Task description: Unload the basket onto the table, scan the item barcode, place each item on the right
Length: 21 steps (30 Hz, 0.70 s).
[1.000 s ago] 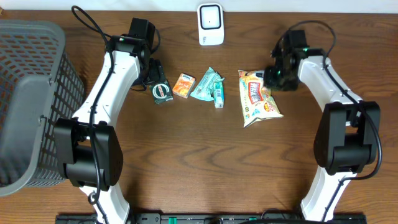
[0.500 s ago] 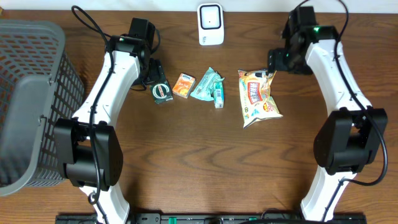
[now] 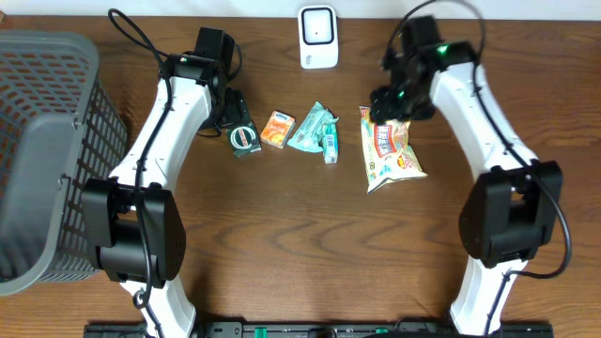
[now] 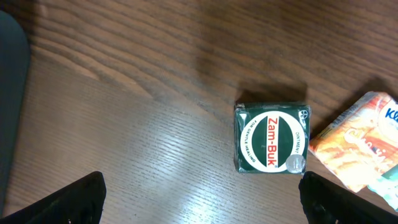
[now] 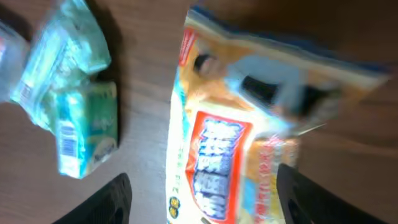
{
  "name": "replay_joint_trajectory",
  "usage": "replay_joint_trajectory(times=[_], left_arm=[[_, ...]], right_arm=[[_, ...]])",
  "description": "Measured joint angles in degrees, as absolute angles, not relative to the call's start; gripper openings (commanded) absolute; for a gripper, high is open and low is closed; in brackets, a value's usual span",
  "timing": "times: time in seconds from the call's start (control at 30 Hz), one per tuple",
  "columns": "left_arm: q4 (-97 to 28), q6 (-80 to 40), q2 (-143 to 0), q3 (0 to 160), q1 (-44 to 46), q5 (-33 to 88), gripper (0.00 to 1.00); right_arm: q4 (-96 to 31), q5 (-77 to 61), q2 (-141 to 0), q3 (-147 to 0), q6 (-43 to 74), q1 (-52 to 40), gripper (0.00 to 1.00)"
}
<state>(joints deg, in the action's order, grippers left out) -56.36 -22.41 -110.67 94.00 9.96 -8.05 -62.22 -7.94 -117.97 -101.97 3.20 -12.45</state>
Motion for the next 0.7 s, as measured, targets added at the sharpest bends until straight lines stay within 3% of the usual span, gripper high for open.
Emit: replay_joint_trajectory(times=[0.4,0.53,0.7], left_arm=[[-56.4,-22.4,-110.7,94.0,10.0,-8.0,0.98],[-56.4,-22.4,-110.7,94.0,10.0,-8.0,0.98],[-56.4,-22.4,-110.7,94.0,10.0,-8.0,0.98]], right_arm=[[-55.1,7.9,-118.0,-86.8,5.8,-16.3,0.72],[-55.0,10.8,-118.0,-86.8,6.2,-16.3,0.63],[-53.7,11.6,-118.0,-86.2,6.7,-16.3,0.6]])
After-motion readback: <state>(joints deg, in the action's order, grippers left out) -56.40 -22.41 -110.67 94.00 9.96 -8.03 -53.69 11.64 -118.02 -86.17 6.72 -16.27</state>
